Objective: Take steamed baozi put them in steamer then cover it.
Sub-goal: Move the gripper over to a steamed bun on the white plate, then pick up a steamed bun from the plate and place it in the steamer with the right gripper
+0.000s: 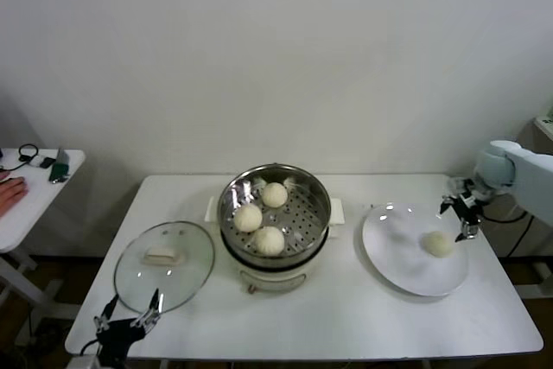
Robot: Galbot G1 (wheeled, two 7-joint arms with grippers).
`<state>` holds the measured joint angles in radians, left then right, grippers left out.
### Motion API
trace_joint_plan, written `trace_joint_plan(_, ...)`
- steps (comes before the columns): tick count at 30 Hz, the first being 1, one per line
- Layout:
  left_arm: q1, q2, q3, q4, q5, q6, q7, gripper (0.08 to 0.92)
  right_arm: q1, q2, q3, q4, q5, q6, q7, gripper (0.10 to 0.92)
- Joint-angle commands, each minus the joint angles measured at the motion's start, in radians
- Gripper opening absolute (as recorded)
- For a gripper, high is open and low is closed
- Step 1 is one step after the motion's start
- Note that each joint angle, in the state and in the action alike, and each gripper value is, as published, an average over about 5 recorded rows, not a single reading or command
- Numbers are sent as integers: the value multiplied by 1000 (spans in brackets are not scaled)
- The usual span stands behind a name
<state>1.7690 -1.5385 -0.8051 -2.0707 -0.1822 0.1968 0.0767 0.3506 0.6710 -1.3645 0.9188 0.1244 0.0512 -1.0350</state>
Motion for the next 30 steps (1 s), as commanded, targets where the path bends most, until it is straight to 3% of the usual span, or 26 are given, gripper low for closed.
trace_joint_plan(1,3,-1,-4,1,2,1,0,823,-174,40,158,-122,-34,15,-3,823)
trace_joint_plan(12,4,-2,-5,2,1,1,-1,823,-203,89,196,-172,-59,28,10,820)
trace_joint_plan(21,6,0,-3,-7,0,5,-2,823,-125,59,134,-101,-32,9,8,666)
trace_joint_plan(24,6,1,-1,-10,0,7,-2,823,1,31,23,-25,38,-23,7,655)
trace_joint_plan(30,0,11,8,-10,2,8,-1,823,462,39,-338,224,329,-127,-2,653)
